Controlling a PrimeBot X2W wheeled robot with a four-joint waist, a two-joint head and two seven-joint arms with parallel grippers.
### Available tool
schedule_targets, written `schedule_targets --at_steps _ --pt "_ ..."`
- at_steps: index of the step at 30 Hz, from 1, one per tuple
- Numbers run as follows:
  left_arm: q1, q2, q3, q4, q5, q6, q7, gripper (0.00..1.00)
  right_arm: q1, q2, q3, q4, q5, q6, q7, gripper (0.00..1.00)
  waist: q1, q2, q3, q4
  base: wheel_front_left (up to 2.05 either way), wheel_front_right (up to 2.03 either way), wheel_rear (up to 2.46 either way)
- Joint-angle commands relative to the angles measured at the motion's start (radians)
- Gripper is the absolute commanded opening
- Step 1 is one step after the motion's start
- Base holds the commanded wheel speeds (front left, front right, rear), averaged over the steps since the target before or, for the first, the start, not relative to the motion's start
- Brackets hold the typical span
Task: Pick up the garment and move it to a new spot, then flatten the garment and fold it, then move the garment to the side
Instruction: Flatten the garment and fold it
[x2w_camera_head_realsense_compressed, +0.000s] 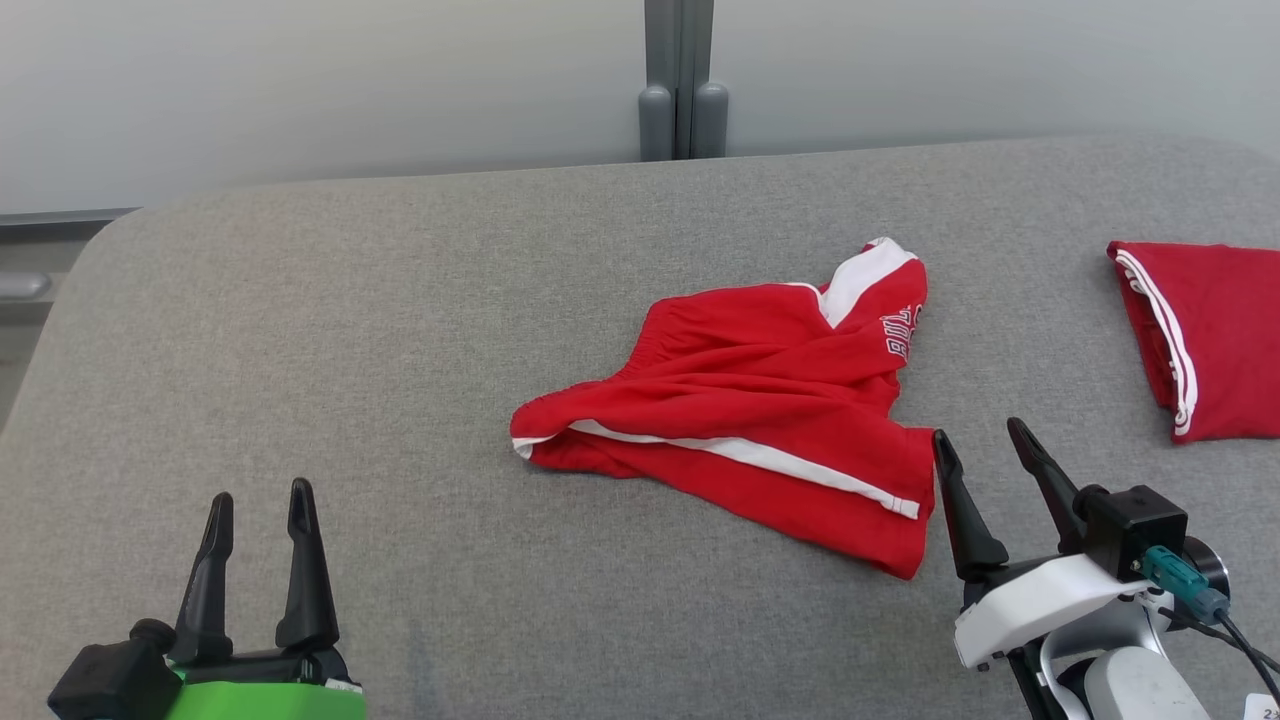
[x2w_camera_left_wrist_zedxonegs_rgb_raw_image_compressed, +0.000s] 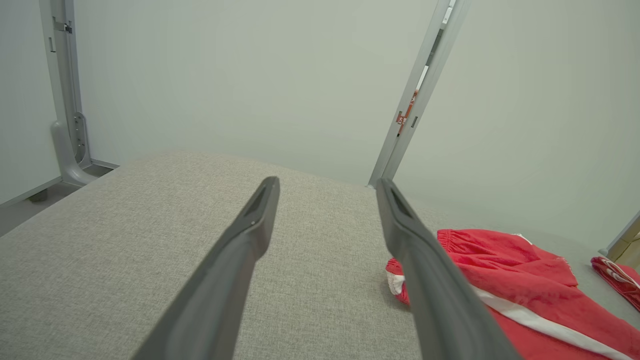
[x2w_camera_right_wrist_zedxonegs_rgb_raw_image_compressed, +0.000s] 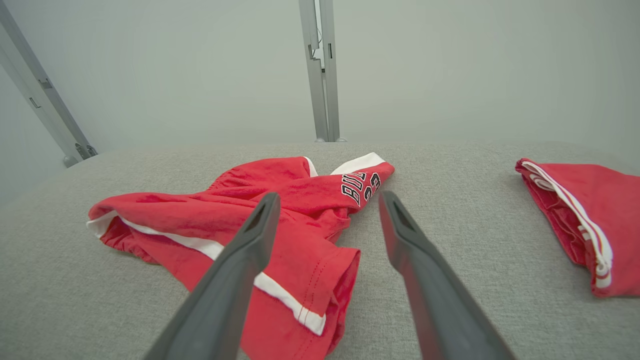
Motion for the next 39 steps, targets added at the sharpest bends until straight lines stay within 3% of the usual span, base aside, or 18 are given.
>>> schedule_targets --at_steps 1,14,20,28,39 --pt "0.005 0.001 0.000 -0.003 0.009 -0.004 -0.003 1.00 0.005 0.000 0.001 -0.002 -0.002 -0.002 -0.005 1.00 0.0000 0.0000 0.002 -0.001 0.00 0.00 0.00" --pt "-0.021 0.012 -0.054 0.061 0.016 -0.004 -0.002 1.00 0.006 -0.004 0.011 0.034 -0.002 -0.002 0.028 1.00 0.0000 0.0000 0.033 0.000 0.00 0.00 0.00" --pt "-0.133 0.033 -0.195 0.288 -0.010 -0.004 0.004 1.00 -0.025 0.002 0.056 0.141 0.022 -0.002 0.084 1.00 0.0000 0.0000 0.061 0.006 0.00 0.00 0.00" --pt "-0.354 0.029 -0.310 0.564 -0.072 -0.004 0.000 1.00 -0.122 0.017 0.147 0.278 0.052 -0.002 0.083 1.00 0.0000 0.0000 0.096 -0.016 0.00 0.00 0.00" --pt "-0.494 0.036 -0.410 0.727 -0.159 -0.004 -0.003 1.00 -0.191 0.016 0.195 0.362 0.084 -0.002 0.015 1.00 0.0000 0.0000 0.117 -0.044 0.00 0.00 0.00"
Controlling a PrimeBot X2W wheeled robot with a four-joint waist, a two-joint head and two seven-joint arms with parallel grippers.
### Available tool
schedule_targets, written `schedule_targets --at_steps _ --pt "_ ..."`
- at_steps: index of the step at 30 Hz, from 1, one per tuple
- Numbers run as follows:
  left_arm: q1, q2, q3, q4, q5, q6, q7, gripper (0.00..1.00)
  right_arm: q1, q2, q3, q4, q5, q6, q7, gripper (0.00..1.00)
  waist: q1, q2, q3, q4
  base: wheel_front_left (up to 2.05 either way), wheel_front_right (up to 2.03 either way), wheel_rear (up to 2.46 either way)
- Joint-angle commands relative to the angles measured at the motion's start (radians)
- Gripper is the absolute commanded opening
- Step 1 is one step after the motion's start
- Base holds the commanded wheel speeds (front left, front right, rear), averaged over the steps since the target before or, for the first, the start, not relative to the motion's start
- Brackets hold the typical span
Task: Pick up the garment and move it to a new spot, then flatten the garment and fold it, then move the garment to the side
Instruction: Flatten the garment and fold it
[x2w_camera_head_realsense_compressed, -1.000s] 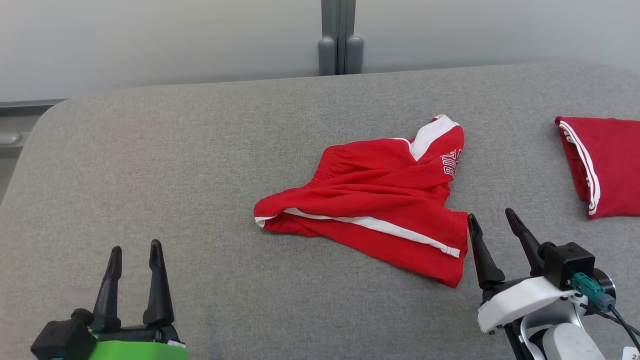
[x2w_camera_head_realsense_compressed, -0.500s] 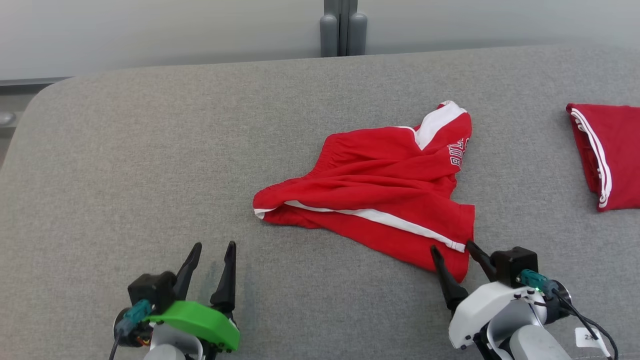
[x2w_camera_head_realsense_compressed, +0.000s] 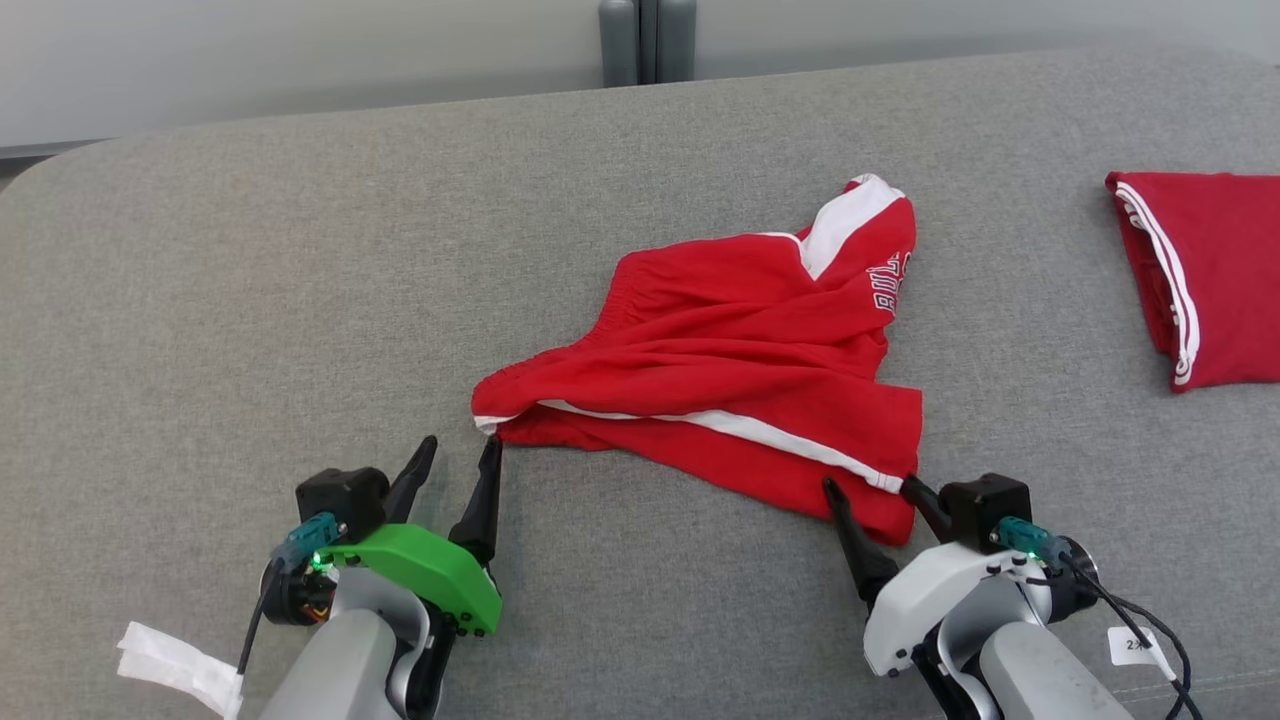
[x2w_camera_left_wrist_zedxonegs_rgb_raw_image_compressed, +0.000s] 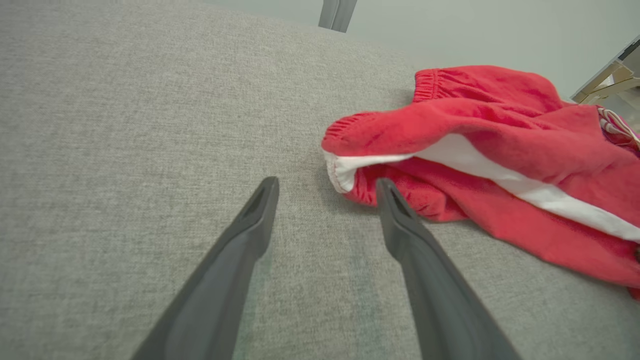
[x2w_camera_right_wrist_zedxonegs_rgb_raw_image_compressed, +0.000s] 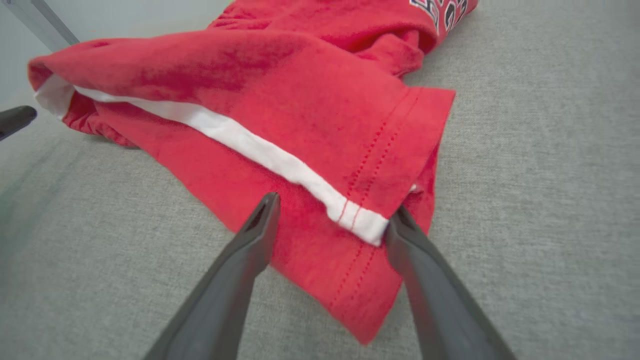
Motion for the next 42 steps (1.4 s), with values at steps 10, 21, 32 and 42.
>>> schedule_targets --at_steps 10,21,32,42 --pt "-0.075 0.013 -0.030 0.077 -0.037 -0.003 -0.004 1.00 -0.051 -0.013 0.043 -0.015 0.016 -0.002 -0.025 1.00 0.0000 0.0000 0.021 -0.022 0.00 0.00 0.00" --pt "-0.123 0.003 -0.090 0.106 -0.087 -0.003 -0.004 0.00 -0.051 -0.027 0.059 -0.034 0.028 -0.002 -0.033 0.00 0.0000 0.0000 0.026 -0.036 0.00 0.00 0.00" --pt "-0.071 0.029 -0.071 -0.022 -0.111 -0.003 -0.004 0.00 0.002 -0.054 0.016 -0.158 0.020 -0.002 -0.028 0.00 0.0000 0.0000 -0.014 -0.028 0.00 0.00 0.00" --pt "-0.044 0.077 -0.107 -0.299 -0.195 -0.003 0.021 0.00 0.038 -0.087 -0.103 -0.482 0.042 -0.002 0.024 0.00 0.0000 0.0000 -0.012 -0.013 0.00 0.00 0.00"
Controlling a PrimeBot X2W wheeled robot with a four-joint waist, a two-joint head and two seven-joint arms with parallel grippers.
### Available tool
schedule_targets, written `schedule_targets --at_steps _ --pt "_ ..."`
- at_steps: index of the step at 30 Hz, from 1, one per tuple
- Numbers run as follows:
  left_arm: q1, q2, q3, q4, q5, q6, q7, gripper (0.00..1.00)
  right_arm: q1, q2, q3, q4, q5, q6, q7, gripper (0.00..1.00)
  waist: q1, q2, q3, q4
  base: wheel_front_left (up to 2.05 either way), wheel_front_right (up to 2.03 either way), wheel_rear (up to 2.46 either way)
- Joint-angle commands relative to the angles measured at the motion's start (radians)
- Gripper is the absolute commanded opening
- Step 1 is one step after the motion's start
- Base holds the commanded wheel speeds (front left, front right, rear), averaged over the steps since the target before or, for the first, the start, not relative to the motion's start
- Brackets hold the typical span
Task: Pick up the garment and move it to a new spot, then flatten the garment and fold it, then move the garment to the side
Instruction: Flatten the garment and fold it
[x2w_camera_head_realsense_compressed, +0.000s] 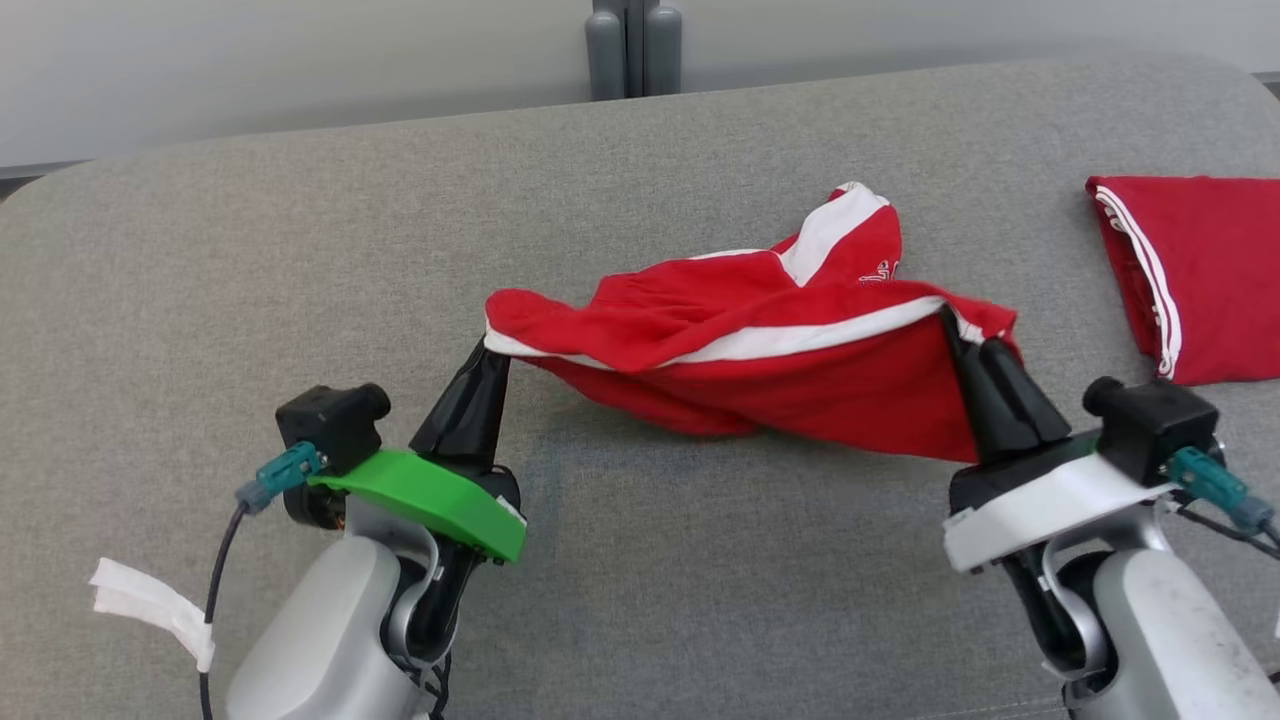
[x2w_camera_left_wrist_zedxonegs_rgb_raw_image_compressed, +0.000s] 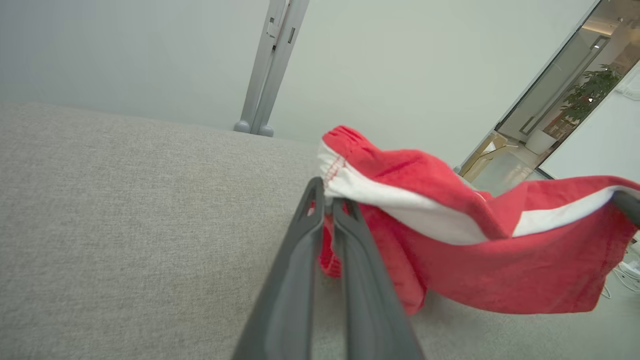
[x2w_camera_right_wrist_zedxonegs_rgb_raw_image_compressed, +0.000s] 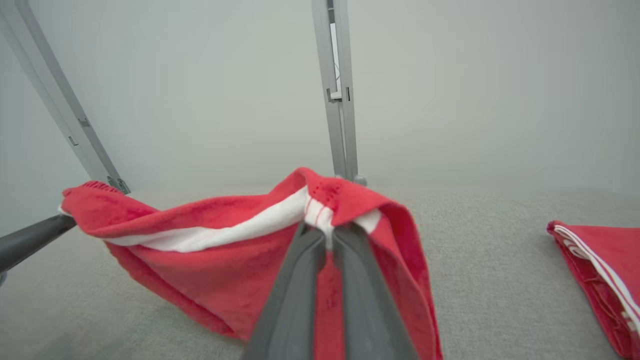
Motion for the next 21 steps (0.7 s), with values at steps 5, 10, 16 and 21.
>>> schedule_targets --at_steps 5,10,16,21 --pt "-0.063 0.015 0.009 -0.097 -0.042 0.007 0.072 0.00 -0.052 -0.051 -0.036 -0.109 0.022 -0.002 0.092 0.00 0.0000 -0.0001 0.040 0.013 0.00 0.00 0.00" --pt "-0.175 -0.004 0.043 -0.088 -0.075 0.039 0.123 0.00 -0.205 -0.051 -0.007 -0.070 0.128 -0.001 0.164 0.00 0.0000 -0.0001 0.101 -0.008 0.00 0.00 0.00" --pt "-0.432 0.006 0.104 0.027 -0.090 0.056 0.172 0.00 -0.582 -0.042 0.095 0.185 0.205 -0.001 0.157 0.00 0.0000 -0.0001 0.227 -0.076 0.00 0.00 0.00" --pt "-0.682 0.022 0.153 0.114 -0.050 0.052 0.099 0.00 -0.927 -0.010 0.103 0.428 0.149 -0.001 -0.018 0.00 0.0000 -0.0001 0.319 -0.106 0.00 0.00 0.00"
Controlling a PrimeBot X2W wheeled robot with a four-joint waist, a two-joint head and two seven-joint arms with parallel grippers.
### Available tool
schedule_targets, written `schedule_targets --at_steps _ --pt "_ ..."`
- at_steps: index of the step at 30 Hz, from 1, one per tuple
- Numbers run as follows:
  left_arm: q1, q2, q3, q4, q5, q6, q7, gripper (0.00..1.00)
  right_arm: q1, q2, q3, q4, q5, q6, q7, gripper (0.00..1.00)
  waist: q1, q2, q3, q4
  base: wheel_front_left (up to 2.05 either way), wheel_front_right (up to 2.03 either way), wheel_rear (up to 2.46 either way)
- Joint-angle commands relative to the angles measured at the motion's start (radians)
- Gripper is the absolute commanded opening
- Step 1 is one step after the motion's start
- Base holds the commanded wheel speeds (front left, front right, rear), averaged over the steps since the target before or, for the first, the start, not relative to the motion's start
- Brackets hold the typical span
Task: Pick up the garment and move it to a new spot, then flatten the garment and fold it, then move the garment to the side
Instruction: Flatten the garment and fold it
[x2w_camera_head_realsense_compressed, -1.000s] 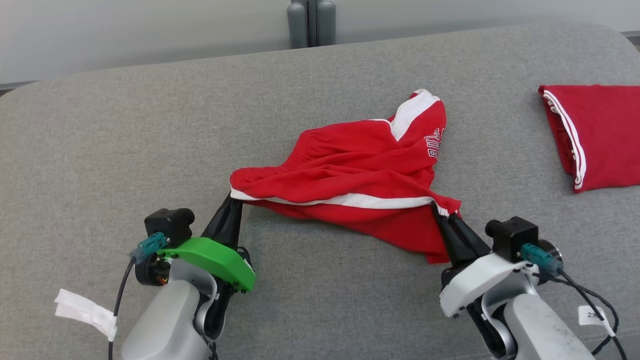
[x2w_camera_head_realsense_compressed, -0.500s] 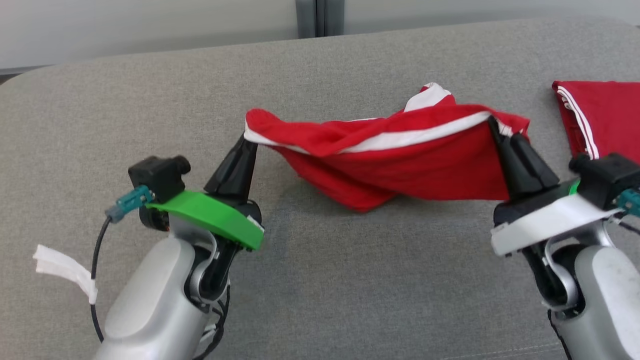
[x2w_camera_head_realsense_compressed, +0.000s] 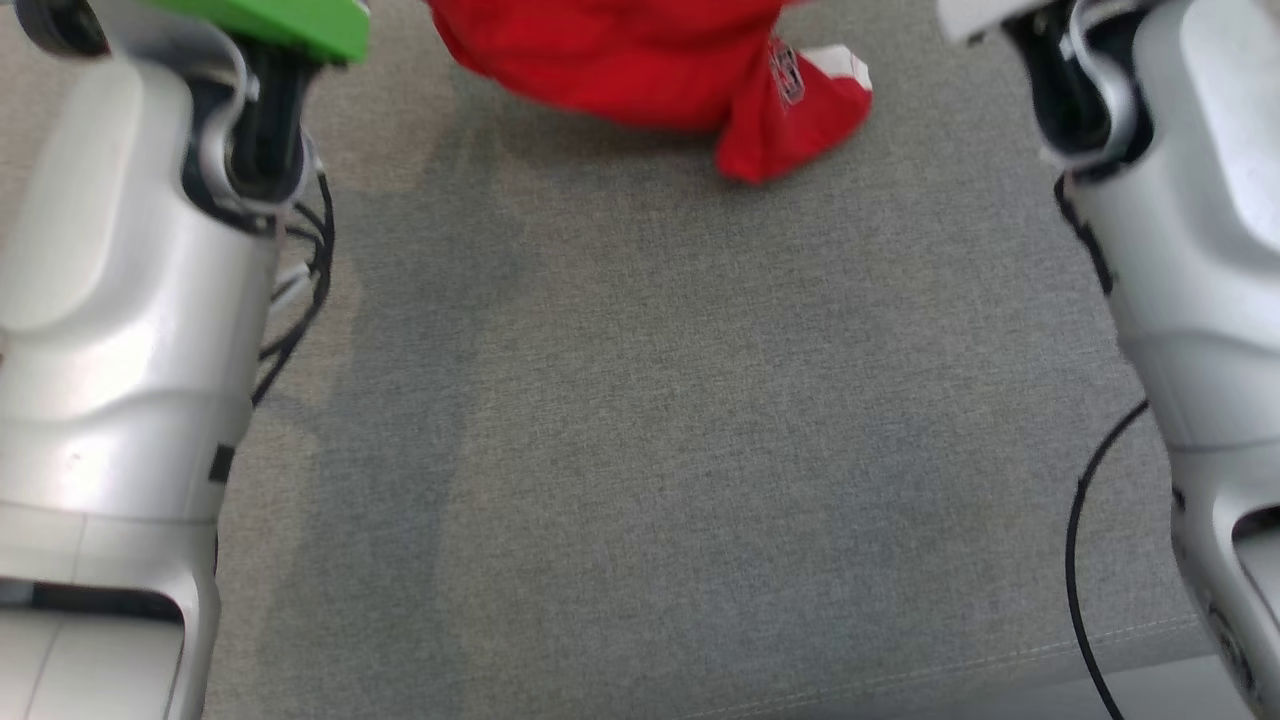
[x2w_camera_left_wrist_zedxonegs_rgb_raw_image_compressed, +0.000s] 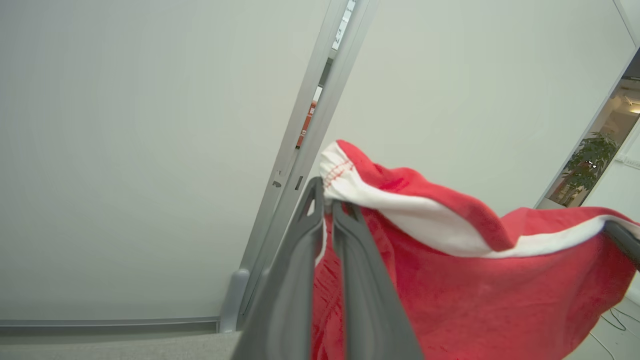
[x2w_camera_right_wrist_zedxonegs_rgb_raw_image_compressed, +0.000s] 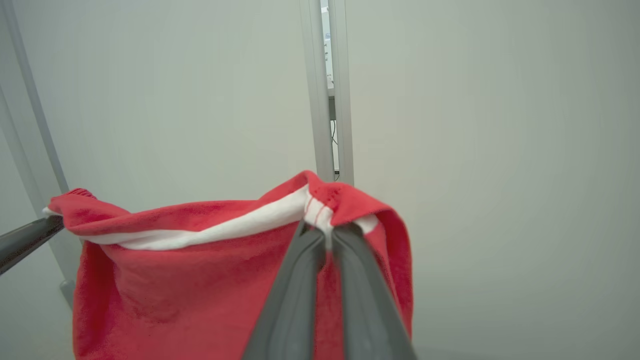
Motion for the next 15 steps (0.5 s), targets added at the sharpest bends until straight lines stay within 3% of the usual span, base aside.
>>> schedule_targets --at_steps 1,5,8,15 --pt "-0.052 -0.005 0.018 0.012 -0.005 -0.007 -0.033 0.00 -0.065 0.006 -0.012 0.038 -0.021 0.000 -0.059 0.00 0.0000 0.0000 0.102 -0.056 0.00 0.00 0.00" --pt "-0.179 -0.022 0.043 0.025 0.028 -0.021 -0.103 0.00 -0.234 0.008 -0.044 0.113 -0.076 0.000 -0.150 0.00 0.0000 0.0000 0.122 -0.048 0.00 0.00 0.00" --pt "-0.211 -0.039 0.055 0.000 0.035 -0.040 -0.122 0.00 -0.283 0.006 -0.096 0.059 -0.107 0.000 -0.157 0.00 0.0000 0.0000 0.134 -0.038 0.00 0.00 0.00" --pt "-0.038 -0.068 0.044 -0.056 0.060 -0.058 -0.128 0.00 -0.107 -0.018 -0.054 -0.002 -0.104 0.000 -0.157 0.00 0.0000 0.0000 0.148 -0.024 0.00 0.00 0.00"
